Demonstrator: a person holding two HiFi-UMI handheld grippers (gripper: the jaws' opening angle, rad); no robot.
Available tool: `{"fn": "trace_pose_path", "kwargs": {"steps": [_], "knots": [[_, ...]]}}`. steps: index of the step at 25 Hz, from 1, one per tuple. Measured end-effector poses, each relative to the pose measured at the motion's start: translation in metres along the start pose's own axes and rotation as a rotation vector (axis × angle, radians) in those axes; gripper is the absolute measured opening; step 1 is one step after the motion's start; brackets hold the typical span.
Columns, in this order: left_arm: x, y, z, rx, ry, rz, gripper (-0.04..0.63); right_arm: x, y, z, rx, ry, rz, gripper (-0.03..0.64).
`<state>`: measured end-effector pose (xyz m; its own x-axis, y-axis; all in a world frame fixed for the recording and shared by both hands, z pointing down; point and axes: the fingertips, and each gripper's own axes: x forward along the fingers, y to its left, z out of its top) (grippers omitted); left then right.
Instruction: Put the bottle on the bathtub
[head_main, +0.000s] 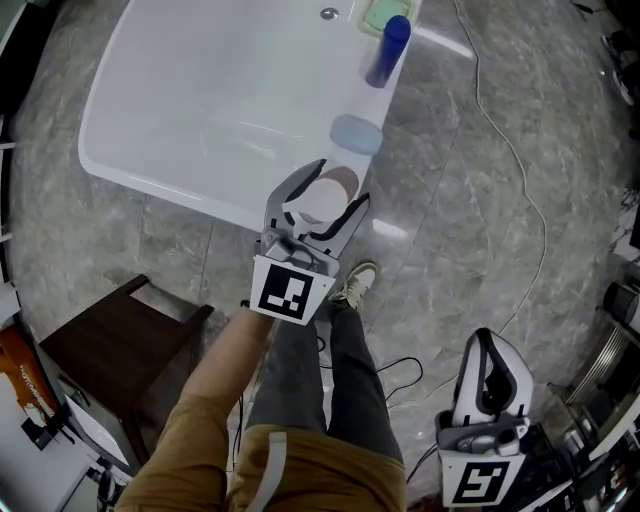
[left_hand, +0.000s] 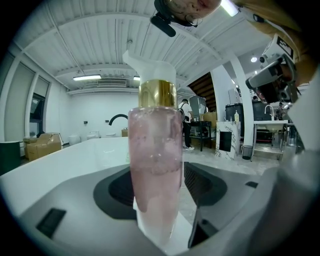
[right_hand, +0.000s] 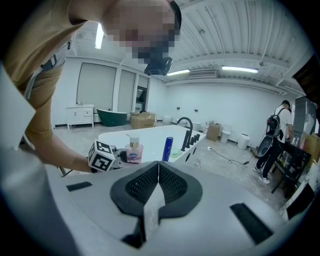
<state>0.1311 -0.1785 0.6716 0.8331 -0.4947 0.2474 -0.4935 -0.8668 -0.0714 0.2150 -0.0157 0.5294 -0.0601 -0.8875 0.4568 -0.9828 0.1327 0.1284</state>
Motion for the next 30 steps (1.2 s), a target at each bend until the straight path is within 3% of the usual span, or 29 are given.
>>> {"fn": "trace_pose_path", "kwargs": {"steps": [7, 30], "knots": [[-0.007, 0.004, 0.007, 0.001, -0.012, 0.013, 0.339, -0.004, 0.001, 0.01, 0.0, -0.024, -0.024, 0.006], [-0.047, 0.001, 0.075, 0.031, -0.027, -0.045, 0.35, -0.057, 0.008, 0.062, 0.012, -0.1, -0.15, 0.006]]}}
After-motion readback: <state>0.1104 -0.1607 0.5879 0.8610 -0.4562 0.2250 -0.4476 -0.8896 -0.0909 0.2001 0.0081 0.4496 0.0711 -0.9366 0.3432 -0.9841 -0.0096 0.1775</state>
